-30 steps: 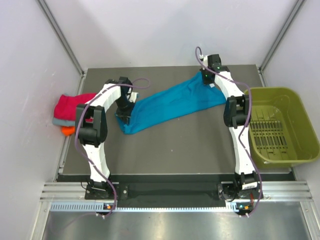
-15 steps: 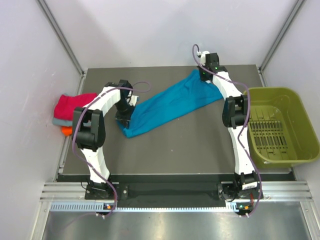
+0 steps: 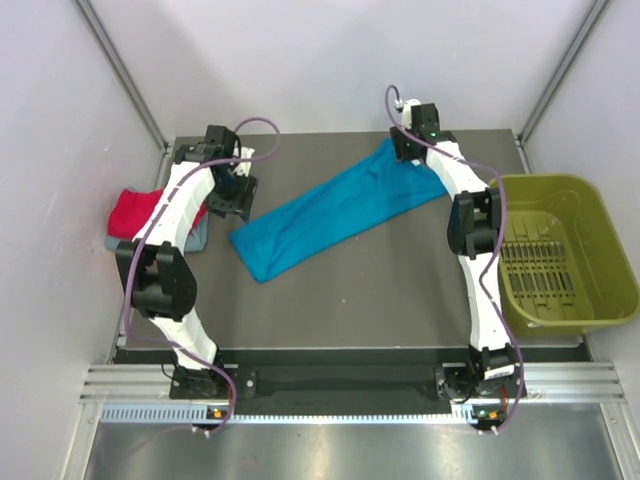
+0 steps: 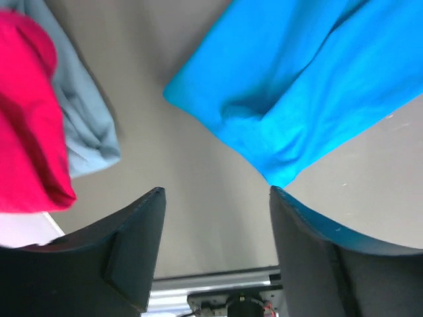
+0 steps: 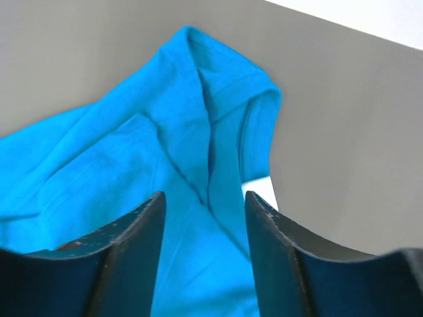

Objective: Fold and stack the t-shirts
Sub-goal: Fold the tshirt

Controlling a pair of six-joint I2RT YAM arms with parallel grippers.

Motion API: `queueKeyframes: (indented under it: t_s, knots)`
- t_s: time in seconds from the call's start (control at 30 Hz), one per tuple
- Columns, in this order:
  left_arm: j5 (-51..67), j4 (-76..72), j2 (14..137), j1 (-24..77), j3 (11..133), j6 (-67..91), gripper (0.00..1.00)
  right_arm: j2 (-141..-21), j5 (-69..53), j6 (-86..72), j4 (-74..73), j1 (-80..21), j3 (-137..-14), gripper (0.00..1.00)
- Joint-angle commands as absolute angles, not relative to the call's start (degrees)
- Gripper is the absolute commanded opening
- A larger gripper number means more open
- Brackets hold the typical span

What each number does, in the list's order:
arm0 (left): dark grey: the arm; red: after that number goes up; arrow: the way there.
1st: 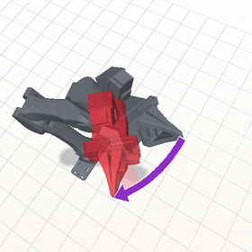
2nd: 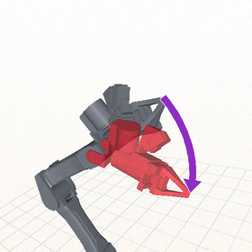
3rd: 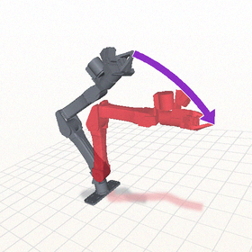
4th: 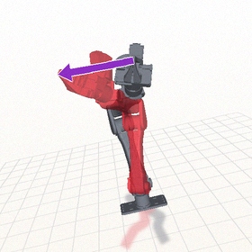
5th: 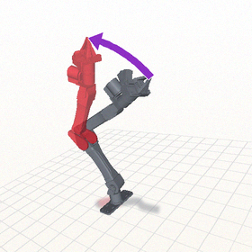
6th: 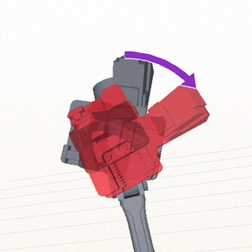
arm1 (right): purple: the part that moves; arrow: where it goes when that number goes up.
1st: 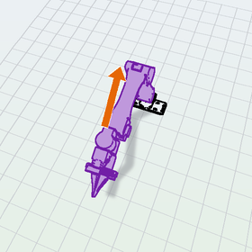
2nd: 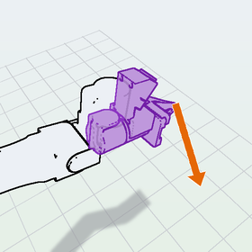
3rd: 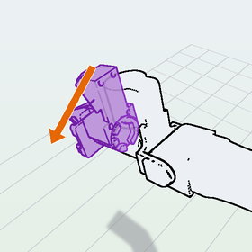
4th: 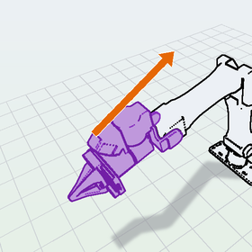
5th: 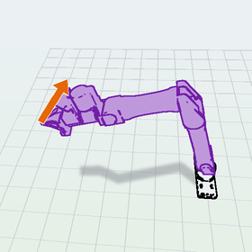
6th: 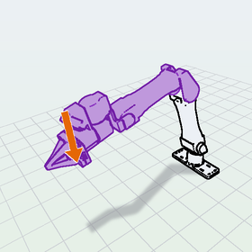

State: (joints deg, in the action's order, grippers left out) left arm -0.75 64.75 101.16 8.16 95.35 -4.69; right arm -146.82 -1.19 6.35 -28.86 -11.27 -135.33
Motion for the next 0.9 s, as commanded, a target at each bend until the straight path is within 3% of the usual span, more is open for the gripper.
queueKeyframes:
  t_s: [0.0,0.1,0.33,0.5,0.87]
  knots:
    - [5.51,65.92,100.81,8.52,97.12,-6.85,0.65,-135.38,-0.18,5.80,-28.12,-11.95,-131.95,0.53]
    - [10.37,68.81,102.38,11.06,96.68,-10.09,0.56,-130.80,-4.11,0.90,-29.26,-11.17,-126.94,0.55]
    - [8.70,75.32,109.68,18.90,97.03,-16.00,0.44,-125.25,-17.13,-13.53,-31.46,-8.35,-113.57,0.56]
    - [7.39,78.12,114.85,19.42,97.99,-17.40,0.49,-125.24,-17.75,-13.80,-31.47,-8.35,-109.87,0.56]
    - [4.92,81.21,117.86,20.74,93.88,-18.02,0.45,-127.09,-18.72,-13.80,-31.20,-8.35,-111.36,0.56]
